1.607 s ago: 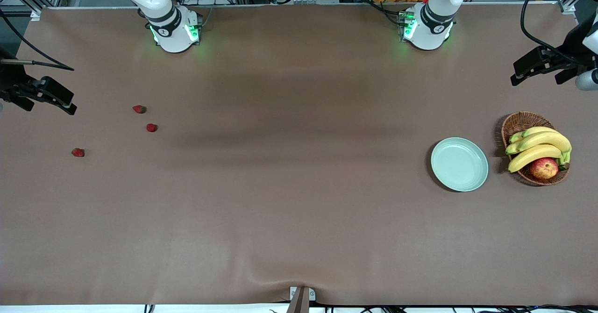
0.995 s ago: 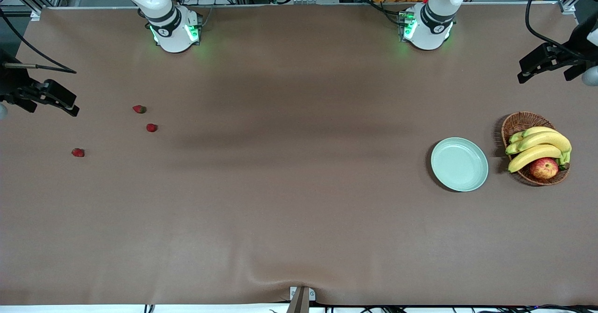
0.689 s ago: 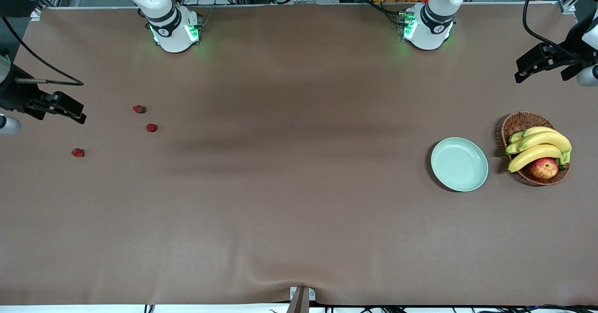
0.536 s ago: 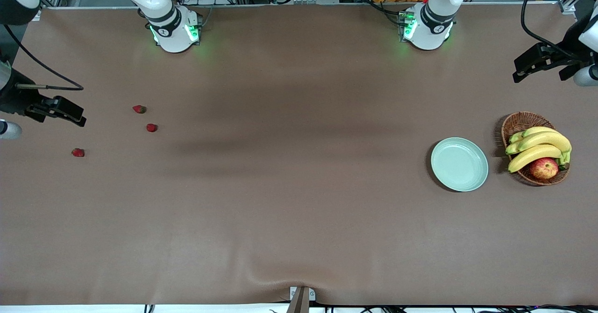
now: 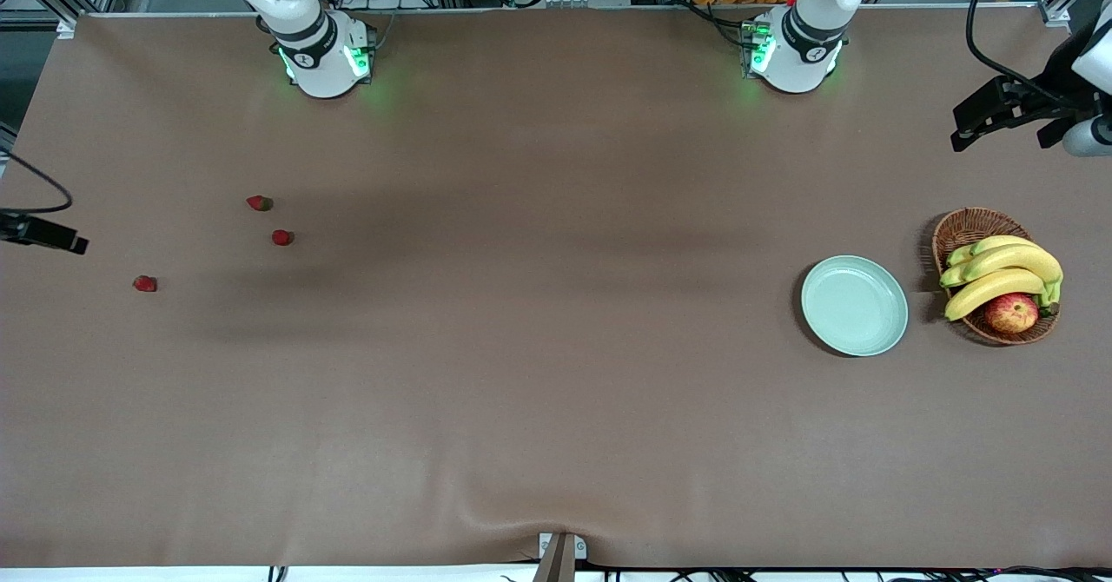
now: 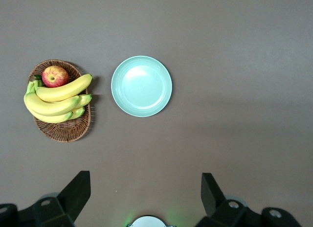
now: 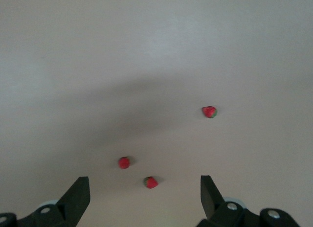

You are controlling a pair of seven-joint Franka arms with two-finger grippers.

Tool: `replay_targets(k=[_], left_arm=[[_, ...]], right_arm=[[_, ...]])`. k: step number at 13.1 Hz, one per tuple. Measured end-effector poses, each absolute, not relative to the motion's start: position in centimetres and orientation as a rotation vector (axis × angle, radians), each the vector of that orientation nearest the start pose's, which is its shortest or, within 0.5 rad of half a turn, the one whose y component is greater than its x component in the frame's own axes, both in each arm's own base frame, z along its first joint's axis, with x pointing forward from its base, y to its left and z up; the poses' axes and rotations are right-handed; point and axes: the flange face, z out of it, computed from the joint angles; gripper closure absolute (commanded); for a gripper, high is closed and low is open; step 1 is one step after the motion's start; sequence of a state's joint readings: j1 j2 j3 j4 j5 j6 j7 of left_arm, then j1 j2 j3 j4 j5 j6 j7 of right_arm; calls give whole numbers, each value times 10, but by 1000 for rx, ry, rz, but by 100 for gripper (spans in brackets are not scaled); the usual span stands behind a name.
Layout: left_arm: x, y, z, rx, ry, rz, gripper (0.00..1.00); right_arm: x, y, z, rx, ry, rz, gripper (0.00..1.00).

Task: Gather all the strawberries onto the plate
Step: 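Reach the right gripper down toward a red strawberry, then close the right gripper on the strawberry and lift it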

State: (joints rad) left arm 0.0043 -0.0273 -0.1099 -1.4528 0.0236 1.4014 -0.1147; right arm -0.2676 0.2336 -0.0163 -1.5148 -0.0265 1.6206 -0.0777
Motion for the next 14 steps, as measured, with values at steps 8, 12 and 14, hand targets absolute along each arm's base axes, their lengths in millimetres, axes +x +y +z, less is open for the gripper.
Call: replay_targets(k=[8,12,14], left_arm=[[523,-49,682,-3113,-31,22,0],[524,-48,681,-3113,-36,26,0],[524,-45,681,-3113,-45,27,0]], right_arm=[[604,-281,372,-3113,156,219,0],[601,-282,308,-3085,88,352,0],[599,-290,282,-3095,44,381,1]])
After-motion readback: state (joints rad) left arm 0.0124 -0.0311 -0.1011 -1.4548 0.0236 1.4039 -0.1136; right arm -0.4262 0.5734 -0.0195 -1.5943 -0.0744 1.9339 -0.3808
